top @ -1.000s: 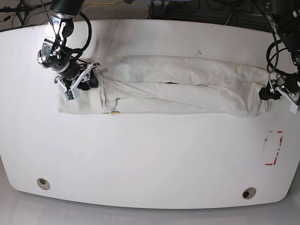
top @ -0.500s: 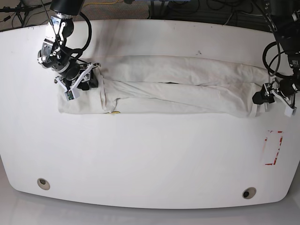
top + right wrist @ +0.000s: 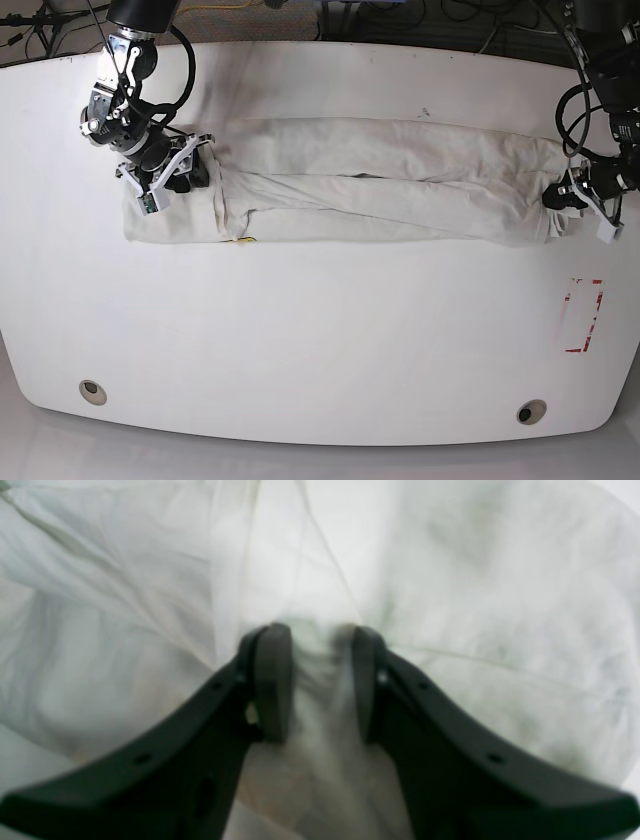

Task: Fold the T-shirt properly
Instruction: 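Open the left gripper, shift it along the strip, regrasp the other end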

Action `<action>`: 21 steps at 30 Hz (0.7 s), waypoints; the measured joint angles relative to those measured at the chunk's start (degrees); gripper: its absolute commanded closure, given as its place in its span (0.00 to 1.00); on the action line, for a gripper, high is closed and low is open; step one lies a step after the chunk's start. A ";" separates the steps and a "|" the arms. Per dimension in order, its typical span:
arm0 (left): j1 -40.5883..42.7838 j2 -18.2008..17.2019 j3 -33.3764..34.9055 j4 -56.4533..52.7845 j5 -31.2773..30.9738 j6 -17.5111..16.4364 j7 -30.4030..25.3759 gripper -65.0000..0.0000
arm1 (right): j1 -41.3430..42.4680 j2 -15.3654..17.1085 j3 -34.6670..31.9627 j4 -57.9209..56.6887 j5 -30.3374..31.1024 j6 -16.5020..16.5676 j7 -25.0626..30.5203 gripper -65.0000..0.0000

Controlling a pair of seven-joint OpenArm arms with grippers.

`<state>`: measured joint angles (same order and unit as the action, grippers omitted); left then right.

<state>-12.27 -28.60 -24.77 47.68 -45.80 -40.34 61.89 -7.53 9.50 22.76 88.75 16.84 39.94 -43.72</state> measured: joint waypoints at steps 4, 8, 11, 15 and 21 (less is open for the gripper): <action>-0.04 0.11 0.09 0.33 -0.20 0.00 0.07 0.93 | 0.00 0.00 0.00 0.00 0.04 0.00 0.00 0.70; 0.42 0.50 0.11 5.38 1.11 0.44 4.70 0.93 | 0.35 -0.02 0.00 -0.07 -0.13 0.00 -0.22 0.70; 1.31 0.96 0.44 12.63 3.43 0.57 9.77 0.93 | 0.68 -0.13 0.00 -0.24 -0.15 0.02 -0.39 0.70; 2.67 2.12 0.24 22.60 2.82 0.50 12.90 0.93 | 0.79 -0.13 0.00 -0.33 -0.11 0.00 -0.35 0.70; 3.30 4.31 0.39 35.06 2.60 0.44 18.32 0.93 | 0.79 -0.13 0.00 -0.33 -0.11 0.00 -0.37 0.70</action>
<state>-8.97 -24.29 -24.38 82.74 -43.20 -39.90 80.20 -6.74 9.37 22.76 88.42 16.73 39.94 -44.10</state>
